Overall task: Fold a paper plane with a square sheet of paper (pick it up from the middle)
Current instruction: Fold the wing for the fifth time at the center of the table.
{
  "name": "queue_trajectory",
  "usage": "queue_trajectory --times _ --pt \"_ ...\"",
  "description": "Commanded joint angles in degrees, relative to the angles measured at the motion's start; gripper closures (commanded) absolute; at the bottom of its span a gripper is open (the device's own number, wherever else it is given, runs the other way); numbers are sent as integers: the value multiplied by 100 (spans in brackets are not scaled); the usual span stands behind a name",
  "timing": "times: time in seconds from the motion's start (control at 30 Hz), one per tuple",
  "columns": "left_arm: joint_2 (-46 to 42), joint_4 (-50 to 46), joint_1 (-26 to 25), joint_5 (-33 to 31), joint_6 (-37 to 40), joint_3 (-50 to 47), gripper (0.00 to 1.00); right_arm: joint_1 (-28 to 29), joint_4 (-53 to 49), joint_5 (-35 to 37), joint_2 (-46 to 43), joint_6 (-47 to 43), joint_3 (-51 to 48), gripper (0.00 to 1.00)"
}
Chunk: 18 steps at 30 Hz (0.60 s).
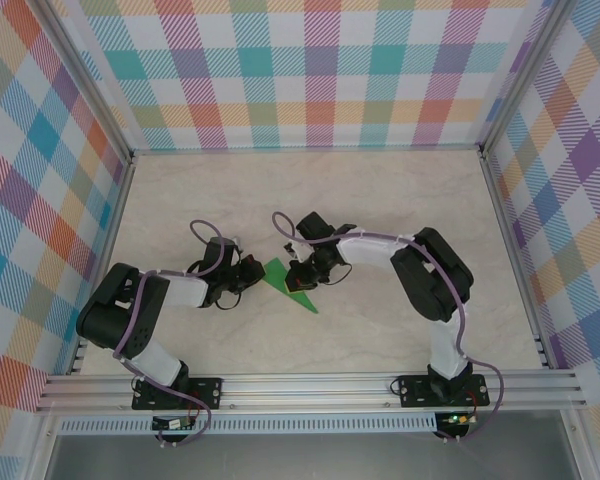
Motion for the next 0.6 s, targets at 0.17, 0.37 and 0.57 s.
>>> queue_trajectory --times 0.17,0.37,0.57 --pt "283 -1191 94 -667 229 -160 100 60 -355 242 313 -109 10 100" --pt "359 -1395 93 -855 187 -175 100 -54 1 -67 -132 -278 -916 100" --pt "438 -1380 94 -873 153 -166 100 -175 328 -254 -950 -371 -2107 99"
